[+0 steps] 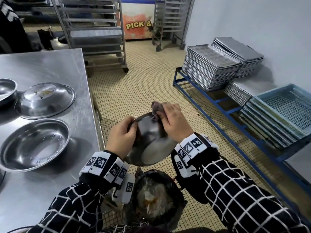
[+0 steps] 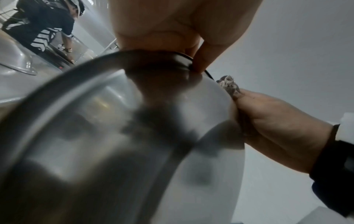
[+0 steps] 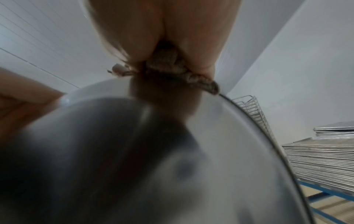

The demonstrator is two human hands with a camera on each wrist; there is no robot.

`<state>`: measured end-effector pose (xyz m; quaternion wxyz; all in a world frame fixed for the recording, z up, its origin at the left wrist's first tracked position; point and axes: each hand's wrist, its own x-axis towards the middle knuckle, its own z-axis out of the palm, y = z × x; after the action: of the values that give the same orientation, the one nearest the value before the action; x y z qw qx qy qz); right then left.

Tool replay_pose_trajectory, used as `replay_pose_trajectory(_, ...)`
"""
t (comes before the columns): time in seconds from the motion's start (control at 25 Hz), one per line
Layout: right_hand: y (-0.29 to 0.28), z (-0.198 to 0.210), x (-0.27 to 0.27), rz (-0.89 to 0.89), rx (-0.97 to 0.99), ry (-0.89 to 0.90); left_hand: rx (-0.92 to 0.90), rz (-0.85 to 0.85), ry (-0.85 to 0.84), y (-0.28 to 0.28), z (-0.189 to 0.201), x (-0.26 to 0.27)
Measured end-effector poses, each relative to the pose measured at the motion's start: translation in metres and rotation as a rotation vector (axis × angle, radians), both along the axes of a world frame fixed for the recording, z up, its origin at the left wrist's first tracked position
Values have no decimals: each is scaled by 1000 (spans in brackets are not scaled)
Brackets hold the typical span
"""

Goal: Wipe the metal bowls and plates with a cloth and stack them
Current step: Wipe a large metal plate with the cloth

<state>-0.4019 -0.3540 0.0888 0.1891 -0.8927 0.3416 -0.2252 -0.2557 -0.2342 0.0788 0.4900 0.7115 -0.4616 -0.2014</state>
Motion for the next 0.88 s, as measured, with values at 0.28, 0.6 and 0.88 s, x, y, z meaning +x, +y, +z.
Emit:
replay_pose_trajectory(0.28,35,-21,11,-60,-106,-232,35,152,196,-7,-9,8)
replay_pose_trajectory(0.6,16,-47,-15,-550,480,-399,-68,193,290,-6,-1,-2)
replay_pose_trajectory(0.88,58,-34,15,-313,-38,-388,-30,171,251,-18,-6,-13)
